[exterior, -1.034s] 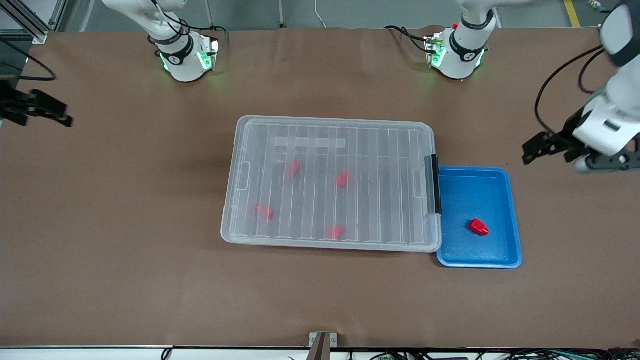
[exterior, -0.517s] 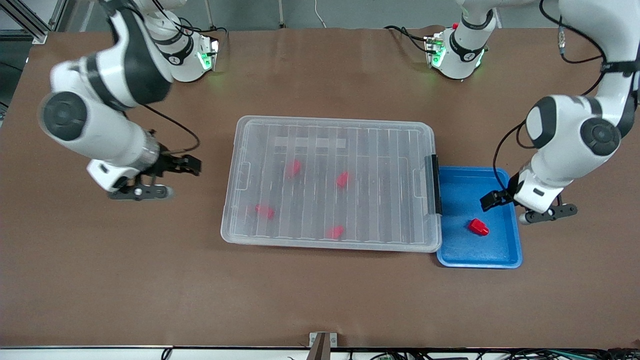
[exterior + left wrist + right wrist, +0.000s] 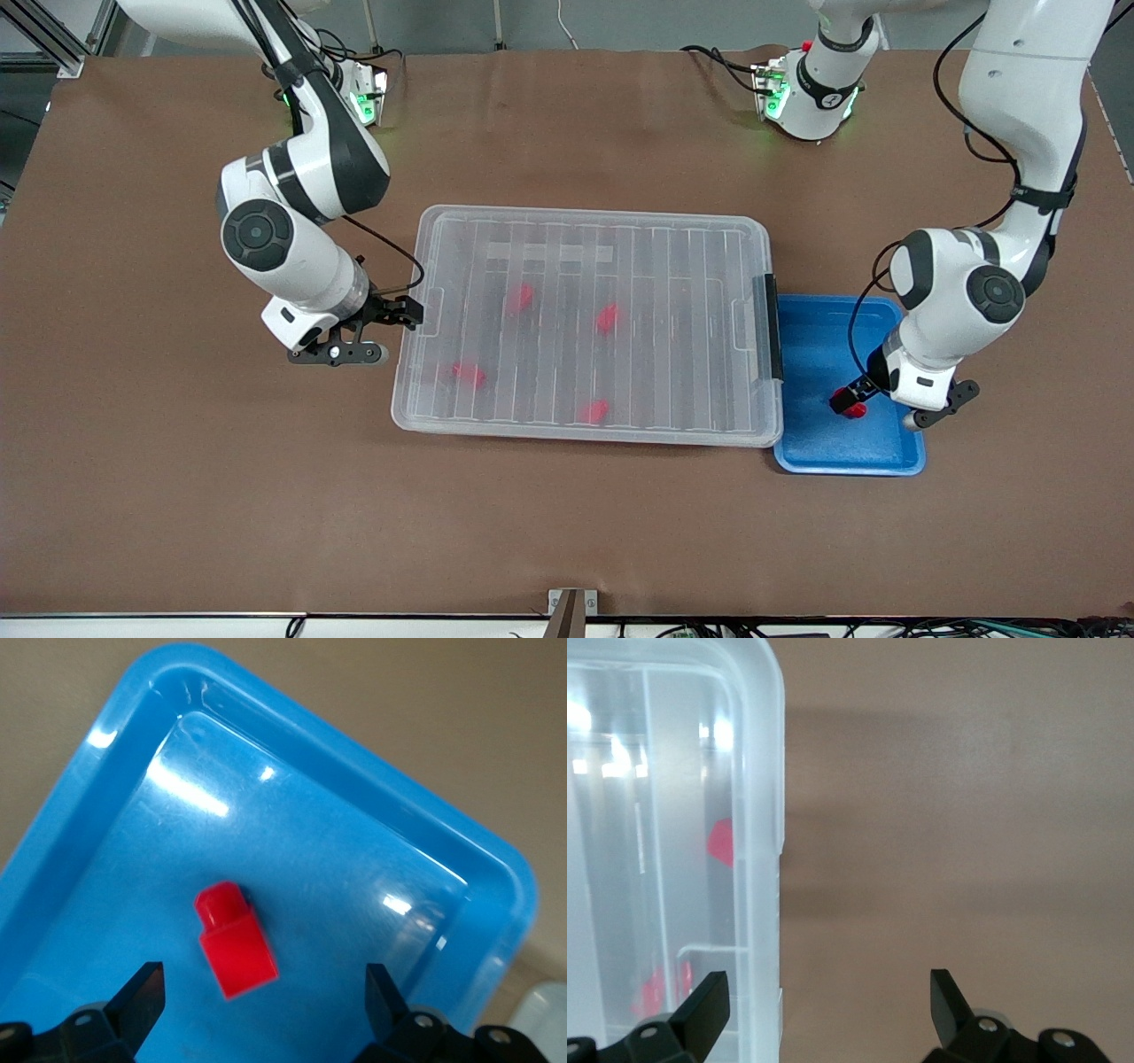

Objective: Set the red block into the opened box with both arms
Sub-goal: 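Grasp the red block with the left gripper while the right gripper grips the lid, then slide the clear lid open with the right gripper while the left gripper lifts the block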

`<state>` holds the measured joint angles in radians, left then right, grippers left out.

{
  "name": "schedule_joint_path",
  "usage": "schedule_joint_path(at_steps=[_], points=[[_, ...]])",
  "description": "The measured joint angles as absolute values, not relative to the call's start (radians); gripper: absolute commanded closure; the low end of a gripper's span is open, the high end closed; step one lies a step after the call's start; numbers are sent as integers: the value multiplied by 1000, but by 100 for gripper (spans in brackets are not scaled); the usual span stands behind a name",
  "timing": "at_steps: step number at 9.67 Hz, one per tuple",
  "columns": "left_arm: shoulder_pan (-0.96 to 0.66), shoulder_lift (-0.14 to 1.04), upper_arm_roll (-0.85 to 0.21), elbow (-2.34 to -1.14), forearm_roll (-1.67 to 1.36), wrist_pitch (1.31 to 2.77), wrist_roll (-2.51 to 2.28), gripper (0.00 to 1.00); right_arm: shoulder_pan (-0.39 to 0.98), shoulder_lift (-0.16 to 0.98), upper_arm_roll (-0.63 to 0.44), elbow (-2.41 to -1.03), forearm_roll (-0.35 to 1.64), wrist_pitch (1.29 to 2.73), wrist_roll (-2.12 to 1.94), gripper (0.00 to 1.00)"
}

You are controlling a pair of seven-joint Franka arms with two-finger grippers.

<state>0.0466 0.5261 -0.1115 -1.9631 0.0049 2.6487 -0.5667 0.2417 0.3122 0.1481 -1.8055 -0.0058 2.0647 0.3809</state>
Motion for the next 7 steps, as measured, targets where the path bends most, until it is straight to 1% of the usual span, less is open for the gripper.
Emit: schedule_joint_path(at_steps=[2, 3, 4, 5, 6, 7], points=[[53, 567, -101, -1956, 5, 2664, -584, 0, 242, 324, 148, -1842, -8, 2129, 381, 0], [54, 569, -101, -1956, 5, 2664, -596, 5, 242, 326, 148, -1853, -10, 2140, 381, 0], [53, 570, -101, -1956, 5, 2662, -603, 23, 242, 326, 148, -1855, -20, 2143, 381, 0], [53, 573, -101, -1956, 5, 2662, -607, 36, 242, 326, 148, -1855, -32, 2143, 381, 0], [53, 577, -101, -1956, 5, 2662, -608, 44, 241, 326, 147, -1855, -44, 2142, 381, 0], [53, 582, -101, -1956, 5, 2662, -608, 54, 235, 326, 145, -1855, -53, 2142, 380, 0]])
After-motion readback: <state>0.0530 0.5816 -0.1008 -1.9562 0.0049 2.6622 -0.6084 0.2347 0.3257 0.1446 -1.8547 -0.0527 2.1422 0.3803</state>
